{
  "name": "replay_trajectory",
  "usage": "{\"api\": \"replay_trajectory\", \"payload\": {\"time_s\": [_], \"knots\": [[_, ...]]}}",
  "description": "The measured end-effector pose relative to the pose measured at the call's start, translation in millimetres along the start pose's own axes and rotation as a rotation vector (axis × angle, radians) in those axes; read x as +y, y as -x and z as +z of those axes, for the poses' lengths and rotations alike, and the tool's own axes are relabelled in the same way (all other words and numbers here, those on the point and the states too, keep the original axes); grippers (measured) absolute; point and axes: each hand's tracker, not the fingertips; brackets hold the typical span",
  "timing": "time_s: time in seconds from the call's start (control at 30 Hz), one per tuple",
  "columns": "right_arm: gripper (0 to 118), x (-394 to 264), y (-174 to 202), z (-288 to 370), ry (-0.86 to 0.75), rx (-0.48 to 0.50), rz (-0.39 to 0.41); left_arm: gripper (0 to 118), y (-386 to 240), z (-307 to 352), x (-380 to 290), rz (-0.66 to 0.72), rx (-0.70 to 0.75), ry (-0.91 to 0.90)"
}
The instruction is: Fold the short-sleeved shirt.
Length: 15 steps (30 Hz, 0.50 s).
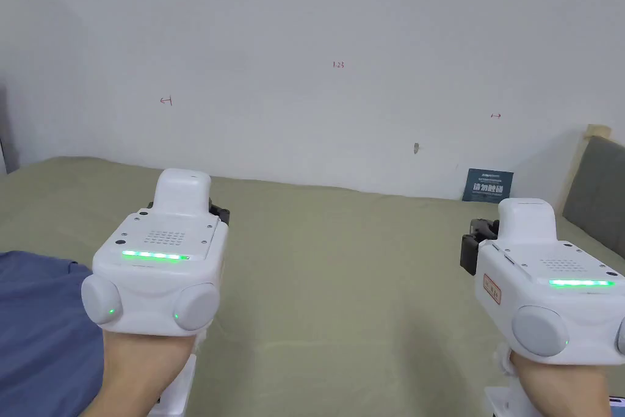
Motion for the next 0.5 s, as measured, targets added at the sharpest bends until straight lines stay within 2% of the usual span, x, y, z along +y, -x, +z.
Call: {"api": "replay_trajectory", "payload": {"time_s": [0.17, 0.23, 0.43, 0.5], "knots": [[6, 8.7, 24.0, -4.9, -0.011, 0.080, 0.008, 6, 40.3, 18.0, 2.1, 0.008, 0.063, -0.018], [6, 12.6, 42.2, -8.7, -0.010, 0.141, 0.017, 6, 64.2, 28.5, -0.2, 0.012, 0.126, -0.002], [6, 21.9, 113.8, -12.2, -0.034, 0.345, 0.011, 6, 151.3, 77.7, -12.5, 0.079, 0.324, 0.031], [6, 23.3, 144.4, -8.7, -0.043, 0.417, 0.035, 6, 177.0, 101.1, -16.7, 0.104, 0.402, 0.052]]}}
